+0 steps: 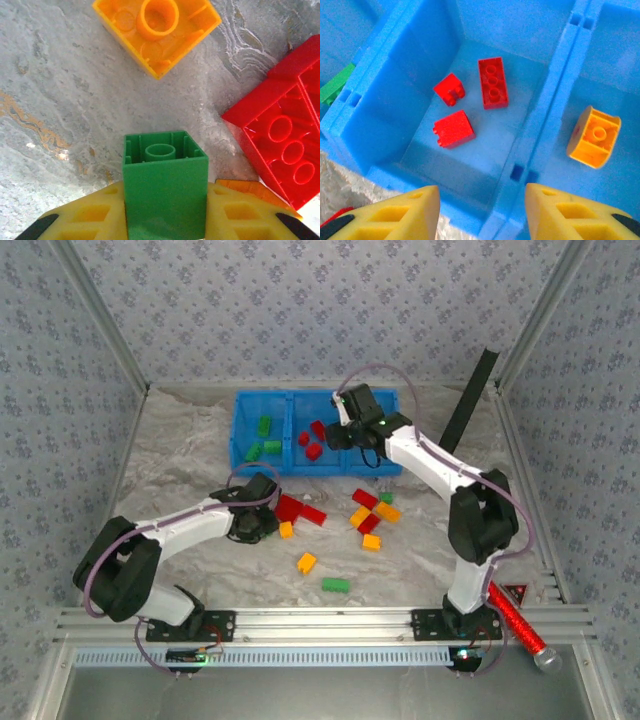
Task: Sort the legos into containers by color
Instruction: Pick up the lego from the center of the table, then place the lego in the container.
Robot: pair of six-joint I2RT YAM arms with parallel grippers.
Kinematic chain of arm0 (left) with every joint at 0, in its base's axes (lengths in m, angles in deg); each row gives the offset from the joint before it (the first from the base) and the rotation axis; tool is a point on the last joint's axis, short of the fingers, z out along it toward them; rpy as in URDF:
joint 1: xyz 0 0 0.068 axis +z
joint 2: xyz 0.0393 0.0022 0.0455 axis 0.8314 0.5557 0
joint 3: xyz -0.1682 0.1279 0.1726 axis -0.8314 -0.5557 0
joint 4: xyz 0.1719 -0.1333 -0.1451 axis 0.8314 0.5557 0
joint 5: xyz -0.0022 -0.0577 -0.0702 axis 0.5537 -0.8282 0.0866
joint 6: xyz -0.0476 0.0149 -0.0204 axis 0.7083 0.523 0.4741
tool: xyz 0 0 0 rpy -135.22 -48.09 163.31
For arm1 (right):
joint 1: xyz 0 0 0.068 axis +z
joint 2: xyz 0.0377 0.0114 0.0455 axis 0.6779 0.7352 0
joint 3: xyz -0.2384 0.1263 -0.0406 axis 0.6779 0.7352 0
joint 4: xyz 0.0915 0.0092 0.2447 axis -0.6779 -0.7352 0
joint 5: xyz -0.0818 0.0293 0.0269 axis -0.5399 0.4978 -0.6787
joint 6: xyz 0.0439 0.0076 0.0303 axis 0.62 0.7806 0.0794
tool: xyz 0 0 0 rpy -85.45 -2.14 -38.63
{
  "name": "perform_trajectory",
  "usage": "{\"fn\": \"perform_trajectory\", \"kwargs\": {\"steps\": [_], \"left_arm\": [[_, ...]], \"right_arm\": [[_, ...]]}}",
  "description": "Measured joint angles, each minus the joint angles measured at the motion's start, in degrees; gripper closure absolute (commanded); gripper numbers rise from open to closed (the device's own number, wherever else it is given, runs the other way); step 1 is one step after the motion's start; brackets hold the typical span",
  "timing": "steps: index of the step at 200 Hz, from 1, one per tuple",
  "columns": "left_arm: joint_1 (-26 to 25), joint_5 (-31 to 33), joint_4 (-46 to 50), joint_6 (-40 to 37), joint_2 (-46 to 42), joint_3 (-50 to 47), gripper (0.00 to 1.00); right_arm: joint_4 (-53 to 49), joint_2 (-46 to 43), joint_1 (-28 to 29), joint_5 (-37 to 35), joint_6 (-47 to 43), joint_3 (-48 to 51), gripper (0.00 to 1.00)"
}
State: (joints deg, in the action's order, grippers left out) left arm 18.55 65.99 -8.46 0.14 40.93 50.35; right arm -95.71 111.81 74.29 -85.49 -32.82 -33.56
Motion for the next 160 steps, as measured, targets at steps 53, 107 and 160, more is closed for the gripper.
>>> {"fn": "perform_trajectory", "kwargs": {"steps": [53,107,160], "left_arm": [[0.2,5.3,10.3,-5.6,-3.3,6.4,0.73],[4.7,9.3,8.5,-14.1,-1.0,21.8,0.74],[13.4,10.6,1.4,-19.4,12.9,31.6,0.75]], "right_arm": [[-3.7,-14.2,-0.3,0.1,3.2,13.4,0.32],[-7.0,-26.4,0.5,1.8,15.8,31.9,0.2],[-7.7,-33.2,4.0,3.3,26.0,40.7,0.19]]}}
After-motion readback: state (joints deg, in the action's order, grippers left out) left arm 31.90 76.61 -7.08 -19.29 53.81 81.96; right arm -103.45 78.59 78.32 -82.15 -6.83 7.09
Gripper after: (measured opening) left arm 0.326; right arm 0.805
